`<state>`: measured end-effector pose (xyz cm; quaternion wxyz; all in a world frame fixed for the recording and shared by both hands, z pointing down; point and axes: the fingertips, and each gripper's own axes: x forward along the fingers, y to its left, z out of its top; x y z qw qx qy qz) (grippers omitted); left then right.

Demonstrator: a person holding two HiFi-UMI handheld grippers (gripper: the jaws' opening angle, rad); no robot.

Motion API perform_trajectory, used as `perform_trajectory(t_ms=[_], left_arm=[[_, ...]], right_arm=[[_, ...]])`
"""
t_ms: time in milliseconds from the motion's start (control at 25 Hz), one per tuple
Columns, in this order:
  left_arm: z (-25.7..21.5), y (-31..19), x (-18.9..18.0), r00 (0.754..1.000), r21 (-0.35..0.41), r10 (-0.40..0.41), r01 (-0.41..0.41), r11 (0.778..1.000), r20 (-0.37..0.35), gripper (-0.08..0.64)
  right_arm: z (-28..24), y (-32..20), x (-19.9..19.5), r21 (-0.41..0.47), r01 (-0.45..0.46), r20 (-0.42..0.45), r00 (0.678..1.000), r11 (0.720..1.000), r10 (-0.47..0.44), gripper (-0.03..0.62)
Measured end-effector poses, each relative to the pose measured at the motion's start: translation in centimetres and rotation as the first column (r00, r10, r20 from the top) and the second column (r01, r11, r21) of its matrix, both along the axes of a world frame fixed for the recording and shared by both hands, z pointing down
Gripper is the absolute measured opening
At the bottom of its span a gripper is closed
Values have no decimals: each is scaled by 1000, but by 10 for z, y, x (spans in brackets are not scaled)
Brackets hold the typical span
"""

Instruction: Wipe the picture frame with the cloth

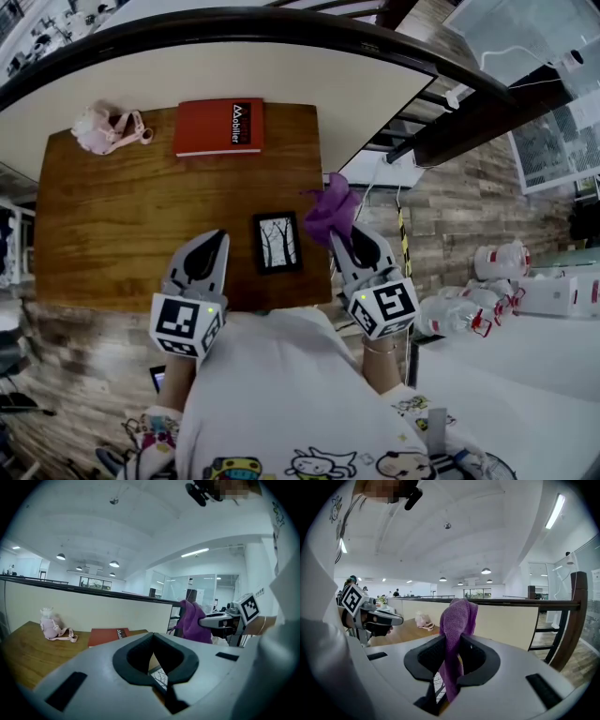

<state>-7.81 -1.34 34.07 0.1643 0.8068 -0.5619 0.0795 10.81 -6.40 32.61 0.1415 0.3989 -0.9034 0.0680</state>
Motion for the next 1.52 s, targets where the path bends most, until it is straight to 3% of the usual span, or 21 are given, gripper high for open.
perform_trajectory(t_ms=[680, 1520], left_arm=[[17, -8, 1, 1000, -49, -1, 2, 999, 20, 3], [20, -8, 4, 1000, -49, 16, -15, 999, 19, 3]], right_arm=[[11, -7, 17, -31, -34, 1, 999, 999, 34, 66], [23, 1, 17, -61, -47, -5, 999, 997, 47, 66]])
